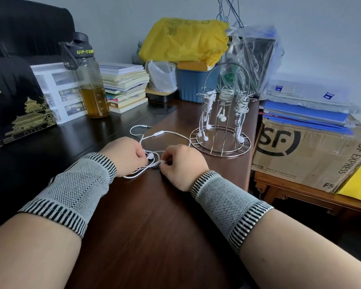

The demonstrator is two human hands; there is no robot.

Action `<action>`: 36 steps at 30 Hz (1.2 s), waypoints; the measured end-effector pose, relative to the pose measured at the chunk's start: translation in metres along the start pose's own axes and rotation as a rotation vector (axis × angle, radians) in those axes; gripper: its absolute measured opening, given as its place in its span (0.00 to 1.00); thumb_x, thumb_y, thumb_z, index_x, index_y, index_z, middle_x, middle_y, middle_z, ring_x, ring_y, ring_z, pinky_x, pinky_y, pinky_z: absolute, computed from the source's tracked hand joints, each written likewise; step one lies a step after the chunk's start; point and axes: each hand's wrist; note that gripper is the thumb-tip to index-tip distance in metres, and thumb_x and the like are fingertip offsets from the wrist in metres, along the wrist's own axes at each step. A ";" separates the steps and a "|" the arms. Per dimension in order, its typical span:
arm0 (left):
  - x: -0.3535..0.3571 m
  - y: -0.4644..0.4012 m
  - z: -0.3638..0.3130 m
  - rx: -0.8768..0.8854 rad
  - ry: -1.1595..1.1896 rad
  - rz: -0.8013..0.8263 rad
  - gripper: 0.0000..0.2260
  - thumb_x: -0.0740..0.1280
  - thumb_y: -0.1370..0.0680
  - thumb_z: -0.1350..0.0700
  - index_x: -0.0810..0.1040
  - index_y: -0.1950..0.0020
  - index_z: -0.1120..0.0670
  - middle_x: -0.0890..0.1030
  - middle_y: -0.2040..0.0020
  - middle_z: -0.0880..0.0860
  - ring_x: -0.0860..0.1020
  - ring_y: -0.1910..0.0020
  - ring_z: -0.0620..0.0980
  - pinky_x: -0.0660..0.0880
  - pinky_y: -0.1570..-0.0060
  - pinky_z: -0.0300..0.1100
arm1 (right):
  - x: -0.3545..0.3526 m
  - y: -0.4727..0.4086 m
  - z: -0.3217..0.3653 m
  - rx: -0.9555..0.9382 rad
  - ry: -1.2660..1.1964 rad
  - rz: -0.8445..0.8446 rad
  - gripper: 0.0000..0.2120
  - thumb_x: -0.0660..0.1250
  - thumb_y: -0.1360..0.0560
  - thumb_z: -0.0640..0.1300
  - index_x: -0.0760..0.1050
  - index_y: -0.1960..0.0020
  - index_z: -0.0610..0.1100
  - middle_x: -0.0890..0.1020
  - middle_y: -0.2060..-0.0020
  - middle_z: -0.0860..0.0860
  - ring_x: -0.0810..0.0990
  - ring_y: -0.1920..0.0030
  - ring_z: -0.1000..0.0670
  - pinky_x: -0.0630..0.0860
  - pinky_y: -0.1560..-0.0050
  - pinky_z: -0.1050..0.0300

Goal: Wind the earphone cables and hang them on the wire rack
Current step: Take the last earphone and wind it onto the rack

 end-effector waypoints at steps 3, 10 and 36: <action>-0.001 0.001 -0.002 0.036 -0.085 0.037 0.09 0.67 0.23 0.52 0.83 0.58 0.55 0.83 0.55 0.54 0.80 0.53 0.54 0.77 0.51 0.44 | -0.001 0.000 0.000 0.006 -0.001 0.009 0.09 0.63 0.24 0.49 0.79 0.49 0.47 0.81 0.49 0.47 0.78 0.48 0.45 0.73 0.49 0.56; 0.001 -0.001 0.006 0.098 0.002 0.065 0.06 0.70 0.24 0.52 0.76 0.59 0.43 0.75 0.59 0.41 0.77 0.56 0.46 0.72 0.53 0.39 | -0.002 0.000 0.000 0.042 -0.038 0.001 0.10 0.62 0.22 0.48 0.80 0.48 0.46 0.82 0.49 0.46 0.78 0.47 0.46 0.72 0.49 0.58; 0.006 -0.001 -0.002 0.077 0.487 -0.297 0.05 0.66 0.21 0.53 0.81 0.53 0.52 0.82 0.61 0.47 0.78 0.62 0.45 0.69 0.63 0.37 | -0.004 -0.004 -0.009 0.167 -0.359 -0.148 0.02 0.66 0.24 0.46 0.76 0.53 0.49 0.81 0.60 0.52 0.80 0.55 0.48 0.74 0.49 0.58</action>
Point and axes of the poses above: each hand's wrist, its own y-axis away from the middle knuckle, its own x-axis out of the palm, z = x × y
